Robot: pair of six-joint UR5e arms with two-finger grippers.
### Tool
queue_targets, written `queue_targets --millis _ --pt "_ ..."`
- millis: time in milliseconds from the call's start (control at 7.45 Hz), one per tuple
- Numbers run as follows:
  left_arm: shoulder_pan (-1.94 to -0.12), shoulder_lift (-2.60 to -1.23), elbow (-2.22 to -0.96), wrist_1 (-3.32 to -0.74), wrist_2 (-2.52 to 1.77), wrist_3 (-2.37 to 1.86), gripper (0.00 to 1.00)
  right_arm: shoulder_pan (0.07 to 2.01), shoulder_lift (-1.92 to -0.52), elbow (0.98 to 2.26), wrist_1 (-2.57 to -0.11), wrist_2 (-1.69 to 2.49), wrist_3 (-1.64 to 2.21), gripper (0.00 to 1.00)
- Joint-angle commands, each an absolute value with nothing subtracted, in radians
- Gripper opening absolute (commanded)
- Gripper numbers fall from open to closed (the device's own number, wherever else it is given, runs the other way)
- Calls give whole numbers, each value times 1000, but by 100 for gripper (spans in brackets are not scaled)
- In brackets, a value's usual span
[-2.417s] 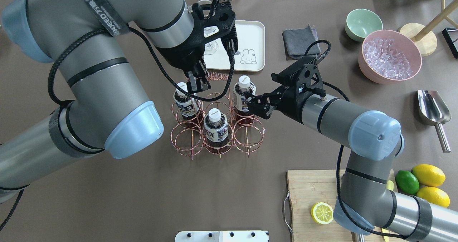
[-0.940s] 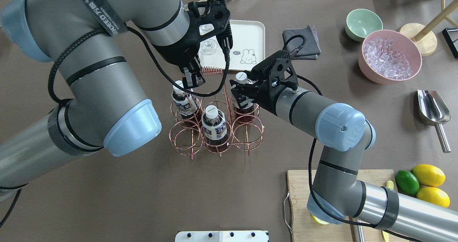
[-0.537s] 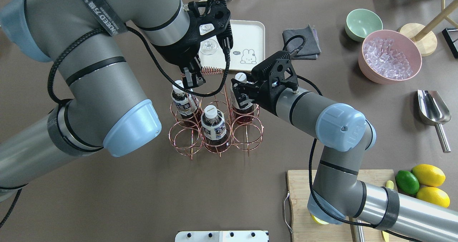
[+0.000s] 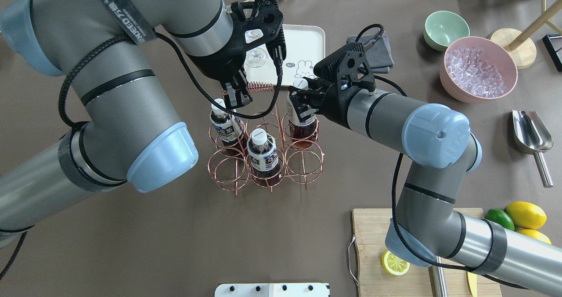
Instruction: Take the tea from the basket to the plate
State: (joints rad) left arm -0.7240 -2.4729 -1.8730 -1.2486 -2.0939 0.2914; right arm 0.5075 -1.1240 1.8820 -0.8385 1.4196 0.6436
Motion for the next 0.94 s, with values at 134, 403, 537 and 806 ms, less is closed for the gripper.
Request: queue_targets --millis 134,403,537,806 --pt "-724 -2476 -1873 -1249 -2094 290 0 581 -1056 1914 -960 1517 652 0" --pt "-724 -2476 -1873 -1247 -2094 290 0 598 -1045 1949 -1011 1537 657 0" --pt "-724 -2476 -1873 -1247 -2094 290 0 606 -1043 1976 -1040 1545 657 0" --pt "-724 -2476 -1875 -1247 -2095 290 0 638 -1042 1996 -1049 1568 657 0"
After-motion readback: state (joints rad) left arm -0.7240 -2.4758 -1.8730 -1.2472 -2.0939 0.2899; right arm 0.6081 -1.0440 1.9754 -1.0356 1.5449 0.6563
